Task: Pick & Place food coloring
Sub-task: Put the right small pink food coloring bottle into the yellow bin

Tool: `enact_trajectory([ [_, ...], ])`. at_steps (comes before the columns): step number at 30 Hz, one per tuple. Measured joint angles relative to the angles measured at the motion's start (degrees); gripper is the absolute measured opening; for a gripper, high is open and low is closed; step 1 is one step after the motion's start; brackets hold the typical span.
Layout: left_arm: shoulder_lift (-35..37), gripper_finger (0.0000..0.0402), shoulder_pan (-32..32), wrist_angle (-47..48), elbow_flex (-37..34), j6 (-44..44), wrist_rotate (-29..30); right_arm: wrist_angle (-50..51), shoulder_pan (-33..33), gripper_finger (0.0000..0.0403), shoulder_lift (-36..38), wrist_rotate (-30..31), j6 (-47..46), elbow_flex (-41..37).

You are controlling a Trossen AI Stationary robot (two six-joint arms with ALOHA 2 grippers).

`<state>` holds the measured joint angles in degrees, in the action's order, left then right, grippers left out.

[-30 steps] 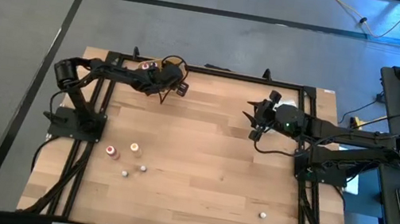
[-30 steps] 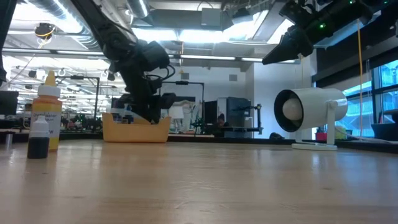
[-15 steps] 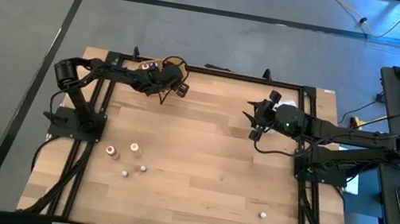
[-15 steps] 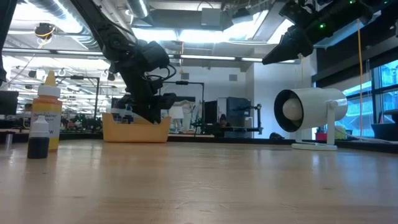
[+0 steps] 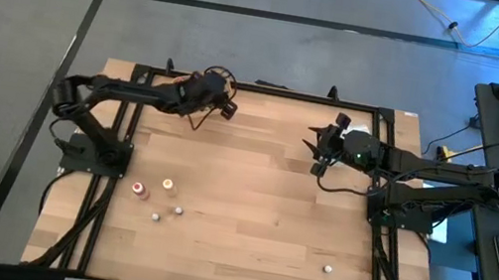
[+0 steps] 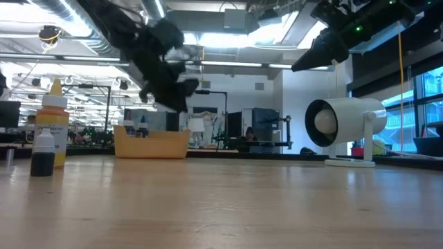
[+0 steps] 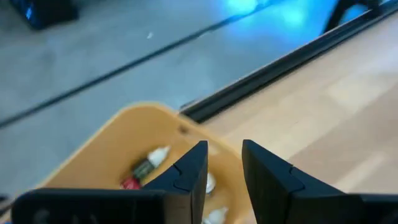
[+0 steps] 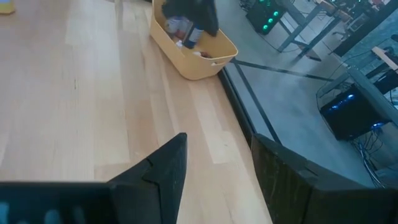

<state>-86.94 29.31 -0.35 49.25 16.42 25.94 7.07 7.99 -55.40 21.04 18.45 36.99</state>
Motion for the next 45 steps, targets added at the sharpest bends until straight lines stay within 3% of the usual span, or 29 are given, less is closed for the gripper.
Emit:
enact_trajectory([
  [3, 3.6, 0.0093, -2.44, -4.32, -1.63, -3.52, 0.35, 0.24, 0.0, 0.0181, 0.0, -2.61, -0.7, 0.0],
  [8, 7.22, 0.0097, -6.57, -21.12, -9.95, -8.72, 1.4, 2.62, -0.51, 0.0187, 0.02, -7.08, -6.31, 0.0],
  [12, 9.36, 0.0097, -7.05, -35.55, -13.95, -13.42, 1.39, 5.37, -2.52, 0.0225, 0.02, -7.35, -8.26, 0.0],
  [19, 12.49, 0.0094, -7.05, -38.56, -14.27, -14.78, -2.83, 10.45, -7.91, 0.0311, 0.04, -12.46, -16.58, 4.77],
  [27, 12.86, 0.0097, -7.05, -43.65, -13.96, -16.74, -7.51, 30.42, -20.72, 0.0325, 0.0, -26.22, -19.86, 14.37],
  [34, 12.86, 0.0095, -7.05, -45.54, -13.81, -16.76, -9.68, 32.44, -34.98, 0.0326, -2.86, -27.28, -35.34, 14.23],
  [41, 12.86, 0.0097, -7.05, -47.06, -13.77, -16.78, -9.29, 32.8, -47.19, 0.0326, -13.43, -15.21, -45.17, 14.19],
  [45, 12.86, 0.0093, -7.05, -48.52, -13.74, -16.78, -9.18, 35.73, -52.3, 0.0326, -18.79, -14.76, -48.46, 14.16],
])
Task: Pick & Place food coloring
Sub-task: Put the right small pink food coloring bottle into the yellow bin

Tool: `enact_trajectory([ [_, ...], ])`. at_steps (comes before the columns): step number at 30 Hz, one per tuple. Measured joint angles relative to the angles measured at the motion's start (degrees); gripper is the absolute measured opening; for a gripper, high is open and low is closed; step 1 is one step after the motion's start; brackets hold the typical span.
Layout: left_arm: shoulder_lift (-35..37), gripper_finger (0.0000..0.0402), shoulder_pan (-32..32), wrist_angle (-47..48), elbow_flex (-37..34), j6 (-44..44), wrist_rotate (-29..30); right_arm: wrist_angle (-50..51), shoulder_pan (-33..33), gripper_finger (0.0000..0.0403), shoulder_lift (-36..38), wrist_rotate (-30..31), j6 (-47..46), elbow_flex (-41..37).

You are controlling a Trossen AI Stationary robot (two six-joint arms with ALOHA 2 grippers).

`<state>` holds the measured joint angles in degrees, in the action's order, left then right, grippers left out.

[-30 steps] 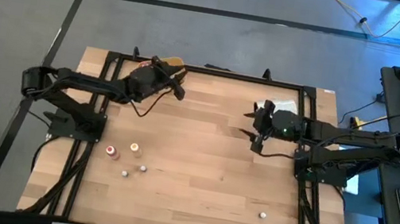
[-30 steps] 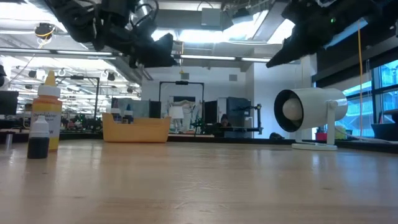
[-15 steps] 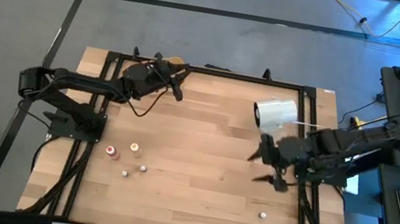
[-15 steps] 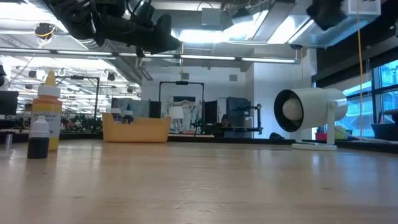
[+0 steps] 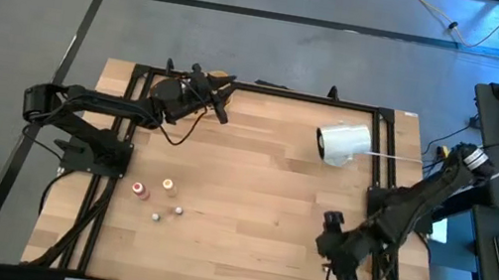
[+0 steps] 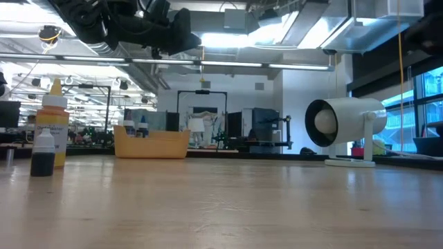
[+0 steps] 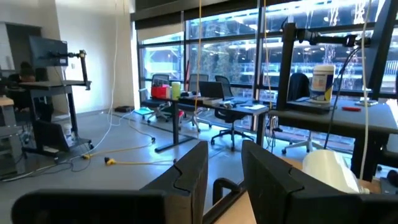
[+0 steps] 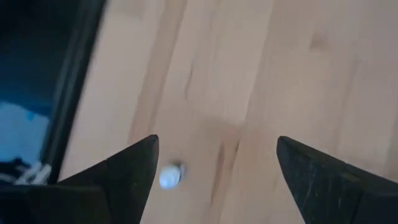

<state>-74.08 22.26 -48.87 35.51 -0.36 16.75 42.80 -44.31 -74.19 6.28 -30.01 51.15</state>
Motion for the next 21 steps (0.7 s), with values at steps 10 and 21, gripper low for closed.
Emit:
enact_trajectory([
  [10, 0.0, 0.0097, 0.02, -0.06, 0.0, 0.0, 0.07, 0.62, -5.86, 0.0326, -2.43, -0.78, -1.48, -0.01],
  [21, -0.02, 0.0097, 0.02, -0.21, 0.0, -0.83, 0.11, -7.05, -6.27, 0.0326, -3.4, 0.03, -8.31, -5.56],
])
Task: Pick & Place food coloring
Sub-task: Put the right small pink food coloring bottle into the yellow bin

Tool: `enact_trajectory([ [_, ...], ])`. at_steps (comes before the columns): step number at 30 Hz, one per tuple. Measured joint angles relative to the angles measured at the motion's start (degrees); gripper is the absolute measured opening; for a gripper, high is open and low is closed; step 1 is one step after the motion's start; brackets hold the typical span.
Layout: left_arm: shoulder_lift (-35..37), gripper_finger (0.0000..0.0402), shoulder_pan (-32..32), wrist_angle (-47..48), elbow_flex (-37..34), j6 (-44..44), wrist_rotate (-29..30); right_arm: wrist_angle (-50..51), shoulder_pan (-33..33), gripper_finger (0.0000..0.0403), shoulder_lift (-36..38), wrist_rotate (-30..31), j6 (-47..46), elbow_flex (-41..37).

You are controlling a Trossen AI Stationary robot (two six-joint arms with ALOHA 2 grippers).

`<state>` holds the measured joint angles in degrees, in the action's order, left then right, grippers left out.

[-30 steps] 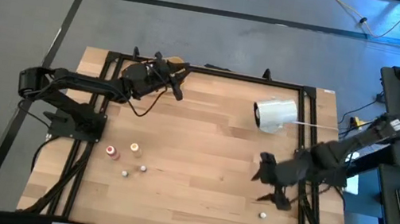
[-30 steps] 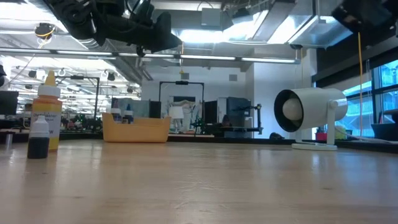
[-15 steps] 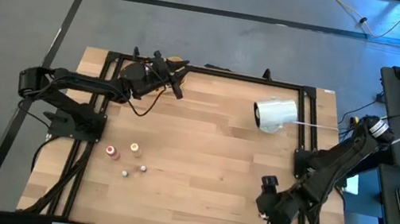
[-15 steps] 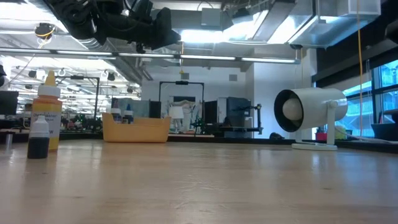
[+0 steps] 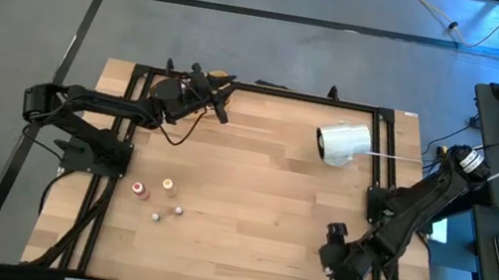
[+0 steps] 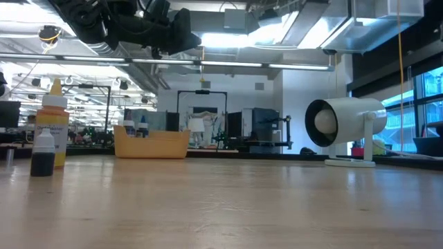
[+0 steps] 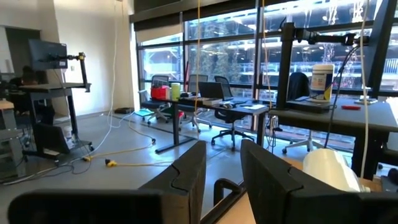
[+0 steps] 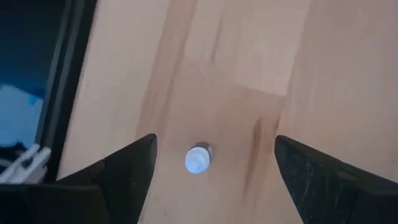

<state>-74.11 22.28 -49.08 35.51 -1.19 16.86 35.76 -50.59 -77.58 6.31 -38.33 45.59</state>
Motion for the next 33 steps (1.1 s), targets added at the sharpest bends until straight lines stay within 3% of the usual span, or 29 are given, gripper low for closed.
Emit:
enact_trajectory([
  [5, 0.0, 0.0096, 0.0, 0.02, 0.0, -0.04, 0.0, -0.34, 0.02, 0.0326, 0.0, -1.24, -6.54, -1.32],
  [9, 0.0, 0.0093, 0.0, 0.05, 0.0, -0.06, 0.0, -0.4, 0.02, 0.0326, 0.0, -0.47, -6.65, -1.32],
  [15, 0.0, 0.0097, 0.0, 0.09, 0.0, -0.09, 0.0, 0.08, 0.04, 0.0326, -0.68, 2.16, -3.43, -1.3],
  [23, 0.0, 0.0094, 0.0, 0.11, 0.0, -1.7, 0.02, -2.31, 0.02, 0.0326, -7.27, -0.45, 1.5, -1.29],
  [33, -0.02, 0.0097, 0.0, 0.27, 0.0, -2.6, 0.01, -2.87, -1.24, 0.0326, -8.2, -1.99, 2.08, -1.27],
])
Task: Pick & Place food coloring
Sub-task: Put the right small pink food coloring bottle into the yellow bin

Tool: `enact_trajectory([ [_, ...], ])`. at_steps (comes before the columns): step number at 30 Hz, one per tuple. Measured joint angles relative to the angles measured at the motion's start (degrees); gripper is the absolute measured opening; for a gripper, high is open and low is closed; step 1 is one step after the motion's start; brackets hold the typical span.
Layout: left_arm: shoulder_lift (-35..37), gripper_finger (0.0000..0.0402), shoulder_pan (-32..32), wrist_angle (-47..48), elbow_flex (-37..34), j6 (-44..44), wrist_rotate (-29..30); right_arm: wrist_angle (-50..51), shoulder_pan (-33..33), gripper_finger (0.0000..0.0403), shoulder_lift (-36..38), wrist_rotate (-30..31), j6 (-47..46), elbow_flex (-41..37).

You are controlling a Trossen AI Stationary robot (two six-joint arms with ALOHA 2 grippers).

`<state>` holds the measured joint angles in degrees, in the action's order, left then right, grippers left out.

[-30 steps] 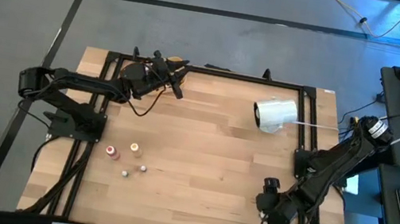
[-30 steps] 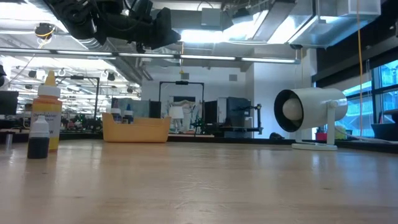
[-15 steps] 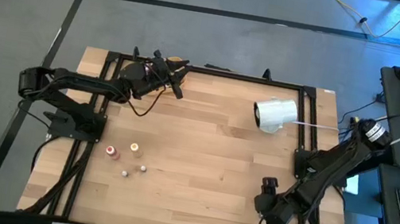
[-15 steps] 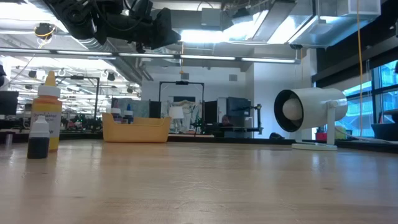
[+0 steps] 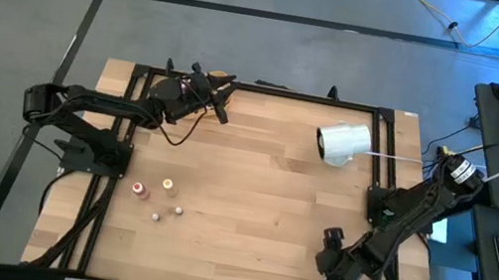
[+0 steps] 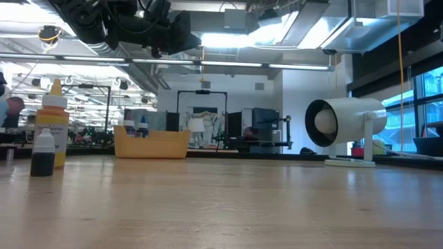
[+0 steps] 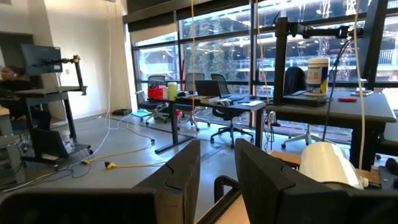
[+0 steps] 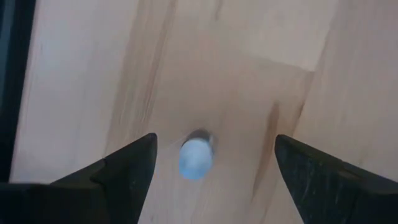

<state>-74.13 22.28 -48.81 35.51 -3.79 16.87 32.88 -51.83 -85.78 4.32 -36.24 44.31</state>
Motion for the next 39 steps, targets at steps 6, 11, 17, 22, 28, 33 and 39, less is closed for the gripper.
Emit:
enact_trajectory([
  [6, 0.0, 0.0093, 0.0, -0.01, 0.0, 0.0, -0.01, 0.01, -1.38, 0.0326, 0.0, 0.19, 3.32, 0.0],
  [11, 0.0, 0.0096, 0.0, 0.0, 0.0, 0.0, 0.01, -0.06, -1.33, 0.0326, 0.0, 2.05, -1.12, 0.0],
  [17, 0.0, 0.0096, 0.0, -0.01, 0.0, 0.0, -0.01, 0.39, -1.36, 0.0326, 0.0, 1.48, -0.22, 0.0],
  [22, 0.0, 0.0093, 0.0, -0.01, 0.0, 0.0, -0.01, 0.61, -1.36, 0.0326, 0.0, 1.68, 2.41, 0.0],
  [28, 0.0, 0.0097, 0.0, -0.03, 0.0, -0.02, -0.01, 1.35, -1.36, 0.0326, 0.0, 1.68, 3.89, 0.0],
  [33, -0.01, 0.0096, 0.0, -0.01, 0.0, -0.02, 0.0, 1.6, -1.36, 0.0326, 0.0, 1.64, 0.54, 0.0],
  [39, 0.0, 0.0094, 0.0, -0.03, 0.0, -0.02, 0.01, 1.52, -1.36, 0.0326, 0.0, 1.62, 0.74, -0.01],
])
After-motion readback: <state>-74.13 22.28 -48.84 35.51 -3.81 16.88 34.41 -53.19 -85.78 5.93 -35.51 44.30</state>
